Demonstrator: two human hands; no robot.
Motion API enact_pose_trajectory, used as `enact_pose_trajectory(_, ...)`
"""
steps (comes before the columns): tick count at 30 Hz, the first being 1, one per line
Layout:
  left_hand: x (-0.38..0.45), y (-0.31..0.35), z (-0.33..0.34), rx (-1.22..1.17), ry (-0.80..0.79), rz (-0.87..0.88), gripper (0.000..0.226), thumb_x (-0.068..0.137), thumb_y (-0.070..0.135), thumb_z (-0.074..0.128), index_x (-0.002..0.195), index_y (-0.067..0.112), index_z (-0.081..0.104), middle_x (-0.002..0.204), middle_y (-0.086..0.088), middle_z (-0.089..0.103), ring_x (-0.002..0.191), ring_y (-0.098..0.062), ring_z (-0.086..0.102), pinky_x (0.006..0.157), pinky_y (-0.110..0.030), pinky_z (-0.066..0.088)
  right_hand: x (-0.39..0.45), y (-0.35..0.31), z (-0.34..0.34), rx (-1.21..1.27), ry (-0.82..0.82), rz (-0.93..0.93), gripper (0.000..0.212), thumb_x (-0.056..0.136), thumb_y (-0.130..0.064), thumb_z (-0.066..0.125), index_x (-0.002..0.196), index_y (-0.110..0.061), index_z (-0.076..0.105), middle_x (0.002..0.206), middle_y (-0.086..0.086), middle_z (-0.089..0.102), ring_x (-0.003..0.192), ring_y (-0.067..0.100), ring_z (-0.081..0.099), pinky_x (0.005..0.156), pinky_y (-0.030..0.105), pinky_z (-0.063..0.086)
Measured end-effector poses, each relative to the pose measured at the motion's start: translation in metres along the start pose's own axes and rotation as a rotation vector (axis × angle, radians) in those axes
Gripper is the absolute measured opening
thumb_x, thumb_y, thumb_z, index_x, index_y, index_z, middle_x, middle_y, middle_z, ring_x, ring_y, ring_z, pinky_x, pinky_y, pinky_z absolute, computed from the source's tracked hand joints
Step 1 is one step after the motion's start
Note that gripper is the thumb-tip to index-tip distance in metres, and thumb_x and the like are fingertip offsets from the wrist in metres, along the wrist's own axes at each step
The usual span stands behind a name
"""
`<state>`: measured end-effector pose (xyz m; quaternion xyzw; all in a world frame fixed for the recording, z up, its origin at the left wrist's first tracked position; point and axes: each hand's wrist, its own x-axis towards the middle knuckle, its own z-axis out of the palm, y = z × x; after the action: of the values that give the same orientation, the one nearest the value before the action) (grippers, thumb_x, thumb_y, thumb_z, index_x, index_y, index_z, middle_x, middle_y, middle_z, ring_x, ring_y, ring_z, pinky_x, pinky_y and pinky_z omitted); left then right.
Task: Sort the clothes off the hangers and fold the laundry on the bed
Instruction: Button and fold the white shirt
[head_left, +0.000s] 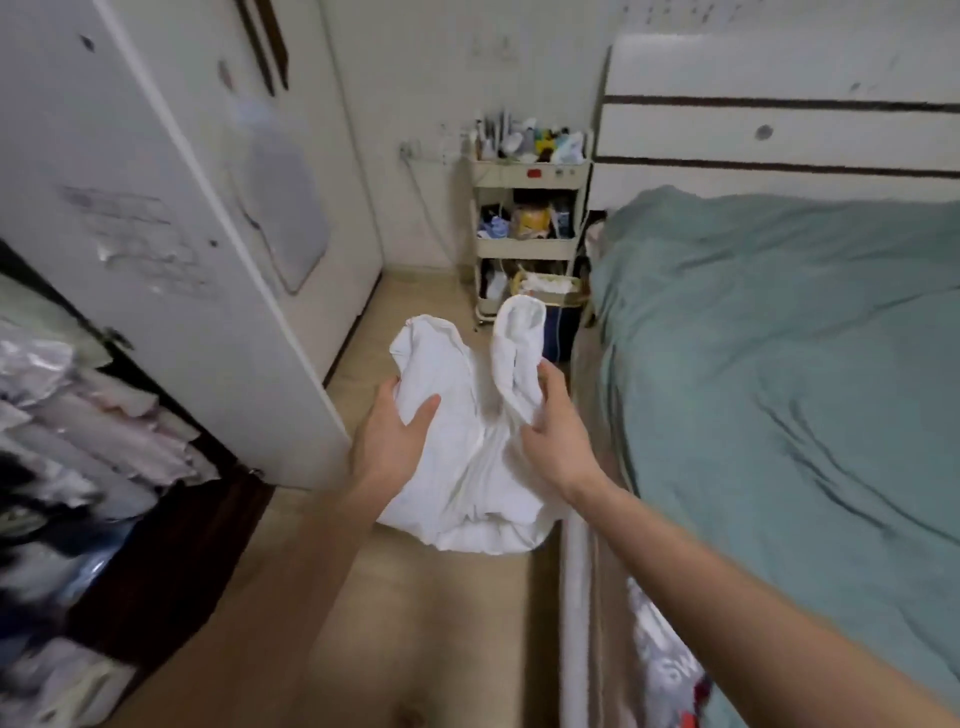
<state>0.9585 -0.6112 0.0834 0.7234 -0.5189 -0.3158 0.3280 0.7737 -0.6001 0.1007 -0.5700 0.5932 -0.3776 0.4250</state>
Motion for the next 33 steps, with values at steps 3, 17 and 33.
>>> enact_pose_trajectory(3, 0.022, -0.036, -0.071, 0.026, 0.1, -0.047, 0.055, 0.093, 0.049, 0.053, 0.137, 0.021, 0.037, 0.132, -0.004, 0.055, 0.118, -0.029, 0.052, 0.098, -0.042, 0.042, 0.023, -0.043, 0.081, -0.009, -0.194, -0.041, 0.076, 0.088, 0.002, 0.052, 0.151, -0.02, 0.017, 0.149, -0.005, 0.035, 0.136, 0.013, 0.035, 0.101, 0.016, 0.024)
enact_pose_trajectory(17, 0.059, -0.136, -0.346, 0.105, 0.603, -0.228, 0.058, 0.097, 0.041, 0.05, 0.146, 0.016, 0.032, 0.145, -0.008, 0.046, 0.128, -0.028, 0.046, 0.103, -0.038, 0.038, 0.097, -0.22, 0.351, -0.086, -0.575, -0.313, 0.048, 0.088, -0.003, 0.049, 0.133, -0.018, 0.043, 0.11, -0.005, 0.056, 0.099, 0.016, 0.055, 0.083, 0.026, 0.04)
enact_pose_trajectory(33, 0.108, -0.076, -0.632, 0.24, 1.255, -0.23, 0.051, 0.098, 0.044, 0.046, 0.141, 0.019, 0.037, 0.13, -0.003, 0.056, 0.113, -0.023, 0.055, 0.088, -0.032, 0.042, 0.179, -0.52, 0.542, 0.224, -0.8, -0.897, 0.033, 0.097, -0.007, 0.042, 0.129, -0.011, 0.049, 0.103, -0.004, 0.056, 0.088, 0.008, 0.053, 0.071, 0.017, 0.039)
